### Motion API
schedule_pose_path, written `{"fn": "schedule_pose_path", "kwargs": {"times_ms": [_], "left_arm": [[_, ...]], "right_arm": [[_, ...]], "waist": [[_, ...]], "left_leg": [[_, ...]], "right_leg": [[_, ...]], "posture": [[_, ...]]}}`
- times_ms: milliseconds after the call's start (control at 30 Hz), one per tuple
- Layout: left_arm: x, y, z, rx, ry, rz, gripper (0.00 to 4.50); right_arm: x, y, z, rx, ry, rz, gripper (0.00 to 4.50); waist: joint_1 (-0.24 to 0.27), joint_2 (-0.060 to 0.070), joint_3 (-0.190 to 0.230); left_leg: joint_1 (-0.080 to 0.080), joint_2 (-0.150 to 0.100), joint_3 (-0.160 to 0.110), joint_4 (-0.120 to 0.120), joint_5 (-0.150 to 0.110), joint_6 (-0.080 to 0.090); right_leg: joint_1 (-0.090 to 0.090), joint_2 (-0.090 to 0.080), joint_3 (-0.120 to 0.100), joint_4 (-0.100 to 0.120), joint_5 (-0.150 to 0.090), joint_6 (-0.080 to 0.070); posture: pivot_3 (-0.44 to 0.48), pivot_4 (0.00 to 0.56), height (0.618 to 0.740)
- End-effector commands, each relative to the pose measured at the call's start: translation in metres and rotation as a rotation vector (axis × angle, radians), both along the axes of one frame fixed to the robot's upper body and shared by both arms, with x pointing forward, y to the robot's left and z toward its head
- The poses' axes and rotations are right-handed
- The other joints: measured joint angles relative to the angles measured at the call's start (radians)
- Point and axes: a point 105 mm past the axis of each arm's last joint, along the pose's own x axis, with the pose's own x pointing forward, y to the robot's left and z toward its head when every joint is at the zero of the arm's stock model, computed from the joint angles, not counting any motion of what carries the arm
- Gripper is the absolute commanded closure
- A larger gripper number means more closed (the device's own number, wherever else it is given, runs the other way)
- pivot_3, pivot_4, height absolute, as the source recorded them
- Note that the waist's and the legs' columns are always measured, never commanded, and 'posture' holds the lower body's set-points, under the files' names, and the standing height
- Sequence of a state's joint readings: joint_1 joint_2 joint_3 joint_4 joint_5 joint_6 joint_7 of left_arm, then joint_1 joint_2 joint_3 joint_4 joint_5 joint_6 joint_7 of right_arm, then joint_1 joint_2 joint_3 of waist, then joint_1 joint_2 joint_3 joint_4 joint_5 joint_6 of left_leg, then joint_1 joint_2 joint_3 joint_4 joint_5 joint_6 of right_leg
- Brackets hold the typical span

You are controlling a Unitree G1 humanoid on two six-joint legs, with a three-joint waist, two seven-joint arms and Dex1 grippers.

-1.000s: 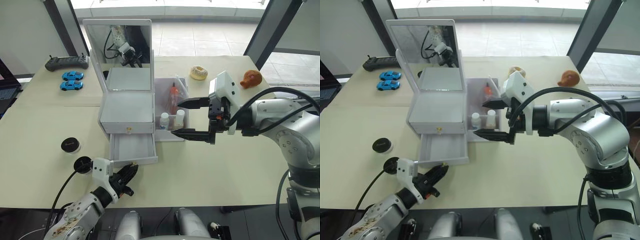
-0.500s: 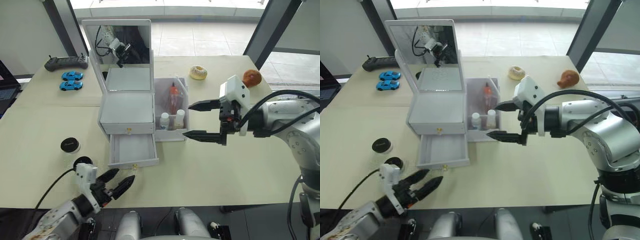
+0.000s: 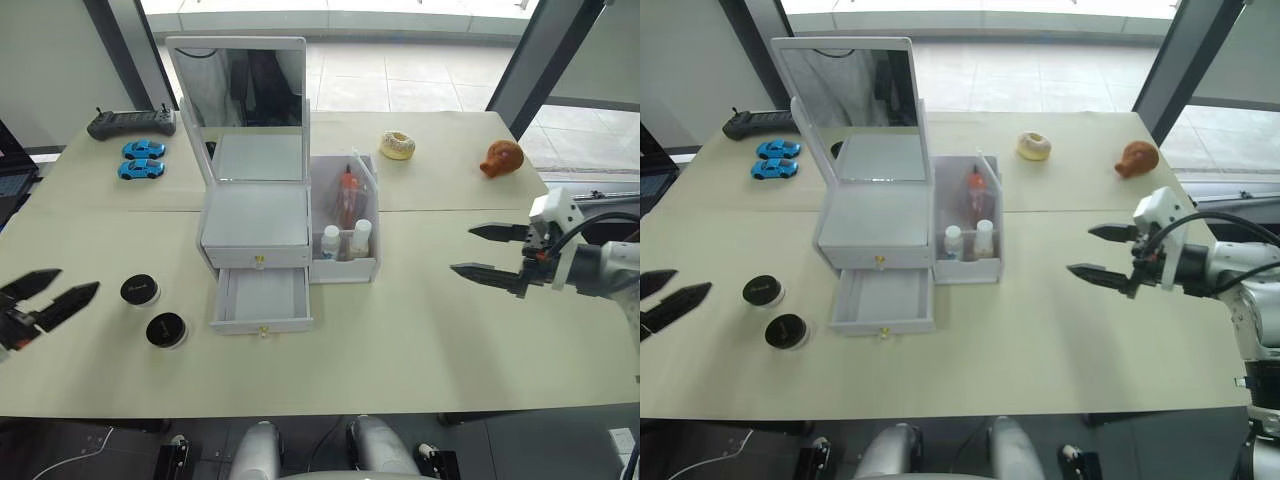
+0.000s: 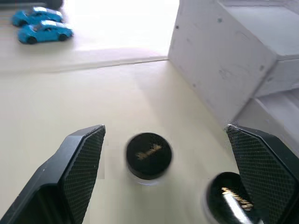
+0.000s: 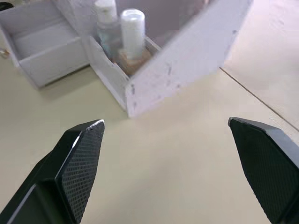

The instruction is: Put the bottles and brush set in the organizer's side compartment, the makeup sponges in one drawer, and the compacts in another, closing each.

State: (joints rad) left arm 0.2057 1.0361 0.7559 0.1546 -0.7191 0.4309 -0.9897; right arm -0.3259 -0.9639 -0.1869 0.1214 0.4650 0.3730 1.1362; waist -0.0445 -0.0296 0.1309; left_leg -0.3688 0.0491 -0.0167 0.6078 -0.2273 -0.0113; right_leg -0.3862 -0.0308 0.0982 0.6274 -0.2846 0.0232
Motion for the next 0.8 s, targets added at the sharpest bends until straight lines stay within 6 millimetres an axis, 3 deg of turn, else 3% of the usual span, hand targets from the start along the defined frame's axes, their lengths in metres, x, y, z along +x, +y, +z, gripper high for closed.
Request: {"fn": "schedule_pose_path", "kwargs": {"times_ms": [33,167,267,367,500,667,800], "left_arm": [[-0.001,0.029,0.019,0.079,-0.047,0.065,0.03],[0.0,0.049,0.029,0.145,-0.065,0.116,0.03],[0.003,0.049,0.035,0.149,-0.081,0.11,0.03],[0.005,0.046,0.032,0.154,-0.071,0.103,0.03],[0.008,0.043,0.027,0.174,-0.072,0.159,0.03],[-0.004,0.014,0.006,0.188,0.013,0.082,0.03],[-0.021,-0.008,-0.017,0.258,0.085,0.066,0.03]], "right_arm": [[0.003,-0.029,0.01,-0.015,-0.097,-0.085,0.0],[0.005,-0.043,0.0,-0.051,-0.115,-0.146,0.0],[0.006,-0.04,0.0,-0.042,-0.12,-0.146,0.0],[0.01,-0.028,0.016,0.014,-0.157,-0.128,0.0],[0.007,0.014,0.045,0.15,-0.127,0.031,0.0],[0.0,0.084,0.053,0.143,0.003,0.269,0.0],[-0.01,0.135,0.071,0.121,-0.024,0.481,0.0]], "waist": [[-0.002,0.004,0.001],[-0.006,0.005,0.001],[-0.004,0.005,0.001],[-0.003,0.005,0.001],[-0.004,0.007,0.002],[-0.01,0.005,0.002],[-0.013,0.003,0.002]], "left_leg": [[0.001,0.0,0.001,0.0,0.0,0.0],[0.002,0.003,0.0,-0.002,0.0,0.0],[0.001,0.003,0.0,-0.002,0.0,0.0],[0.001,0.003,0.0,-0.002,0.0,0.0],[0.001,0.003,0.0,-0.002,0.0,0.0],[0.001,0.004,0.0,-0.002,0.0,0.0],[0.0,0.005,-0.002,-0.002,0.0,0.0]], "right_leg": [[0.0,0.0,0.0,0.0,0.0,0.0],[-0.001,0.003,0.001,0.003,0.0,0.005],[-0.001,0.003,0.001,0.003,0.002,0.008],[-0.001,0.003,0.001,0.003,0.002,0.009],[-0.001,0.003,0.001,0.004,0.005,0.006],[-0.001,0.003,0.001,0.004,0.006,0.002],[-0.002,0.002,-0.001,0.004,0.007,0.001]], "posture": [[0.0,0.15,0.74],[0.0,0.15,0.74],[0.0,0.15,0.74],[0.0,0.15,0.74],[0.0,0.15,0.74],[0.0,0.15,0.74],[0.0,0.15,0.74]]}}
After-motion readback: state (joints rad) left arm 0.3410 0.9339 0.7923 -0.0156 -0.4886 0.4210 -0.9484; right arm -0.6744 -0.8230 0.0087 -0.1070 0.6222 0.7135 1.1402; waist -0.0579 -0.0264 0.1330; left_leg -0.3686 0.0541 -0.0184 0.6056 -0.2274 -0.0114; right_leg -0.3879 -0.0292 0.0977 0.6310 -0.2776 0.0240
